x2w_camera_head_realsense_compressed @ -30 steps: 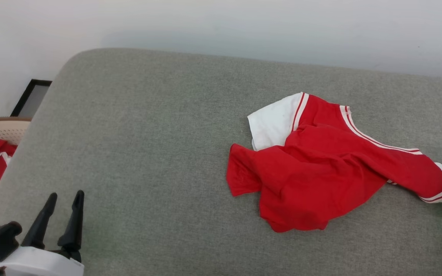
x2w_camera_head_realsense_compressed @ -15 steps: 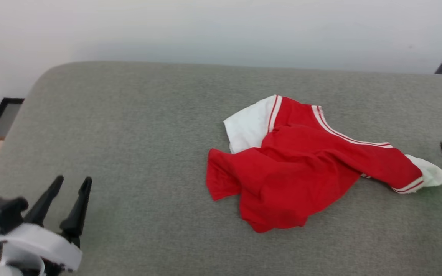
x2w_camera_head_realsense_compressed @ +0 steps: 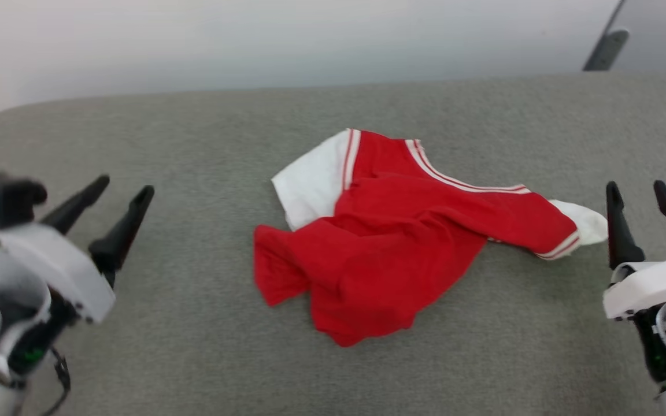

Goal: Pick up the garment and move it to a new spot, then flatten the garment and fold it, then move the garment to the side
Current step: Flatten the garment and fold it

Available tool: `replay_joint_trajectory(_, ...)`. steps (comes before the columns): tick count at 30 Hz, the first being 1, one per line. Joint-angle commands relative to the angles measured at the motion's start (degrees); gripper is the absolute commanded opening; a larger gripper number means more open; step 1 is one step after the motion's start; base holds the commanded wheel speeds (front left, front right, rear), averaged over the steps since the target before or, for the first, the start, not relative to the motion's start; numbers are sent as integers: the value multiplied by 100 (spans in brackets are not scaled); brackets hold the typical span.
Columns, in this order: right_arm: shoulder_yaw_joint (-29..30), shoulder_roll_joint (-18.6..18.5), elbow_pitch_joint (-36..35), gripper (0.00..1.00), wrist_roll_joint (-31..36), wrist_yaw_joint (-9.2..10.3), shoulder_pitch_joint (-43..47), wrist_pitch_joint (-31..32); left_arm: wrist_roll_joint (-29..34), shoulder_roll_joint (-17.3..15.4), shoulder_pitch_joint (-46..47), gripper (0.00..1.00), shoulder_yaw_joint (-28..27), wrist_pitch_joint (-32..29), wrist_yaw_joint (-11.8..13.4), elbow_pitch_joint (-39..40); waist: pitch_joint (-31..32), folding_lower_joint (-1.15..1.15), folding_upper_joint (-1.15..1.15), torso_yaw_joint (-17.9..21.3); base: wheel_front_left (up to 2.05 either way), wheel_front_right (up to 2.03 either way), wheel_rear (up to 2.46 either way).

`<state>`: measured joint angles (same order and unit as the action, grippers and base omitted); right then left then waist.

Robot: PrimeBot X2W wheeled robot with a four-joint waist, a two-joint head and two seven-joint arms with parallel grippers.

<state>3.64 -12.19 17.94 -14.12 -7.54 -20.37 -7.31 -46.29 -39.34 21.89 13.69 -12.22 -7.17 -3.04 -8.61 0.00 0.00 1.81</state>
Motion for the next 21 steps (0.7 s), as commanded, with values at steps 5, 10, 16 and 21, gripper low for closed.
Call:
replay_joint_trajectory(5,13,394,-480,100,325,9,256,-375,-439,-183,743,100,253,-837,-32,-218,-454,0,0,507,0,0,0)
replay_joint_trajectory(10,-51,685,-803,100,449,10,354,-597,-754,-335,1526,100,642,-1623,-35,-540,-760,0,0,759,0,0,0)
replay_joint_trajectory(16,-80,864,-896,100,492,10,360,-697,-944,-360,2306,100,1138,-2356,-35,-1043,-1124,0,0,952,0,0,0)
replay_joint_trajectory(21,-89,914,-876,100,508,10,261,-735,-1045,-263,2755,100,1479,-2685,-35,-1422,-1339,0,0,1009,0,0,0)
